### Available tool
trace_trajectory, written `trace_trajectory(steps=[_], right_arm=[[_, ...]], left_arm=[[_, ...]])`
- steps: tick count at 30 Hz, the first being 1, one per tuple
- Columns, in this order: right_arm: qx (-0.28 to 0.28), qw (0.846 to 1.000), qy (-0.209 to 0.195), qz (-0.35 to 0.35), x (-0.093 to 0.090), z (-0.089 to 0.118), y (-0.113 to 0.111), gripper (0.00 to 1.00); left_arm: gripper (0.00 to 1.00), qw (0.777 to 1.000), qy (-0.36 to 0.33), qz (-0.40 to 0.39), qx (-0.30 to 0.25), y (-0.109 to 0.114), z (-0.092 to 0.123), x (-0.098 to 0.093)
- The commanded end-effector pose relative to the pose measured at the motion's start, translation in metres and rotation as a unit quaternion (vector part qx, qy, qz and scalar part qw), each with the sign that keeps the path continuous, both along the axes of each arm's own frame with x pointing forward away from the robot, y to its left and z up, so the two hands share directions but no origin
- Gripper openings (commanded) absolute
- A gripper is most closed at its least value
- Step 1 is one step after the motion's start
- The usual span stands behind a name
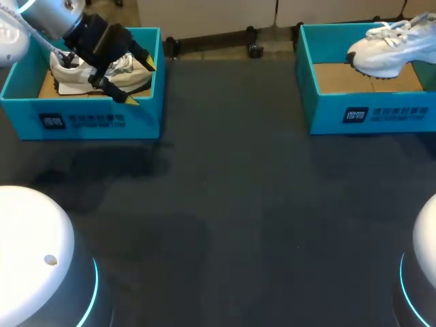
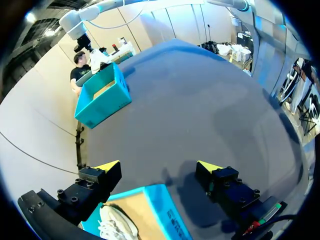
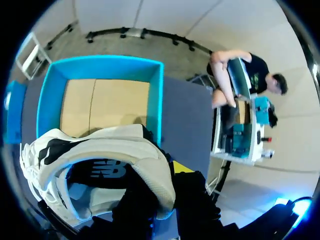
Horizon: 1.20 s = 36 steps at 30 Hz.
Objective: Take the shoe out of the shoebox, open the shoe tongue, remove and reinsert the insole, then place the shoe into the shoebox
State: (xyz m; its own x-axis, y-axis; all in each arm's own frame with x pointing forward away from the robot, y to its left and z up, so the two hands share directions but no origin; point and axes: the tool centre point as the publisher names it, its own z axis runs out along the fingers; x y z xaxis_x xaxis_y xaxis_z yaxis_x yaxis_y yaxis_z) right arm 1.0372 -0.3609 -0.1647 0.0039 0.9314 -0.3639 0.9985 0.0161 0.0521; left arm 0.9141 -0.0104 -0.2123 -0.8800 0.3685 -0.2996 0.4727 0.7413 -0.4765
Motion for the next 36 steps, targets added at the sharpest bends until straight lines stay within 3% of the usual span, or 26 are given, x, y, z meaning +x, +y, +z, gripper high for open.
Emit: trace_trajectory(steps=[1,25,36], right_arm=[[-0.005,0.999,-0.003,-0.033,0.000,0.002,0.006,0.00],[-0.004,0.999,-0.010,-0.039,-0.002,0.001,0.008,0.00],[-0.029,0.994,-0.036,-0.095,0.010,-0.010,0.006,0.00]], left_arm=[[1.00,1.000,-0.001,0.000,0.002,0.000,0.000,-0.001],[1.00,1.000,-0.001,0.000,0.002,0.000,0.000,-0.001],[1.00,1.000,-0.001,0.000,0.002,0.000,0.000,-0.001]])
